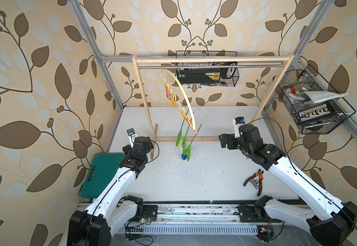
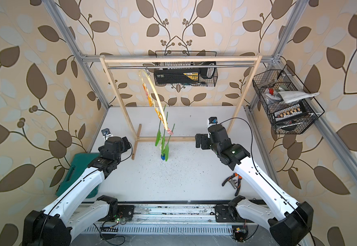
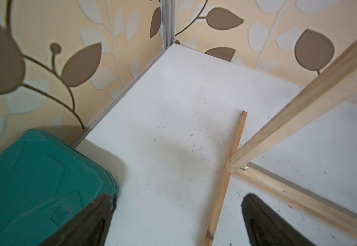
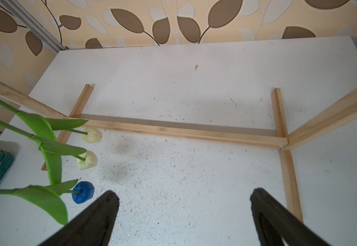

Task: Dry the flowers on a clothes hanger
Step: Reset both arms

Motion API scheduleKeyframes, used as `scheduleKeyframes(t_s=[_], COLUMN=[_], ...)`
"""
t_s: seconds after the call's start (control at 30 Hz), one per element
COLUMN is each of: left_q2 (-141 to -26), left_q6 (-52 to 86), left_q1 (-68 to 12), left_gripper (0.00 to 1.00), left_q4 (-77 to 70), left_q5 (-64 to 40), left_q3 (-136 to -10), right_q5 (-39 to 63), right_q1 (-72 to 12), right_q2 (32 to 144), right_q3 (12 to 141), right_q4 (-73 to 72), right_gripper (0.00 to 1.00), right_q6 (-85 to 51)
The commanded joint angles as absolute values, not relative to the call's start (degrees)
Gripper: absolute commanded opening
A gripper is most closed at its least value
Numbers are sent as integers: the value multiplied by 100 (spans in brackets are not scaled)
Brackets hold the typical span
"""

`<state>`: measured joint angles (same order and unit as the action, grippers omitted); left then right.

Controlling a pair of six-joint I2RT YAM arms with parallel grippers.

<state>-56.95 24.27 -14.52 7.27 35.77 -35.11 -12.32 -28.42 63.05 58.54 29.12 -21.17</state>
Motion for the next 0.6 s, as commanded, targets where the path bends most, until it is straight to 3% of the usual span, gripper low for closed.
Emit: scheduleKeyframes(t_s=[0.0, 0.2, 0.4, 0.57], left_q2=[-5906, -6060, -6752, -7081], left_q6=[1898, 1047, 760, 705], left_q1=[-1346, -1173, -1070, -860], left_gripper=[99, 99, 99, 99], left_q4=[-97, -1628, -2773, -3460], left_q5=[4223, 3841, 3454, 3083], left_q3=[-3475, -2829, -2281, -1922], right_q5=[-1148, -1286, -2134, -2509], right_q1=[-2680, -1896, -1511, -1296], right_q2=[6554, 6709, 6545, 7152], right_q3=[5842, 5502, 4122, 3287], right_q4=[2887, 2376, 97, -1703], right_gripper=[99, 99, 98, 98], right_q6=[-1919, -1792, -708, 251])
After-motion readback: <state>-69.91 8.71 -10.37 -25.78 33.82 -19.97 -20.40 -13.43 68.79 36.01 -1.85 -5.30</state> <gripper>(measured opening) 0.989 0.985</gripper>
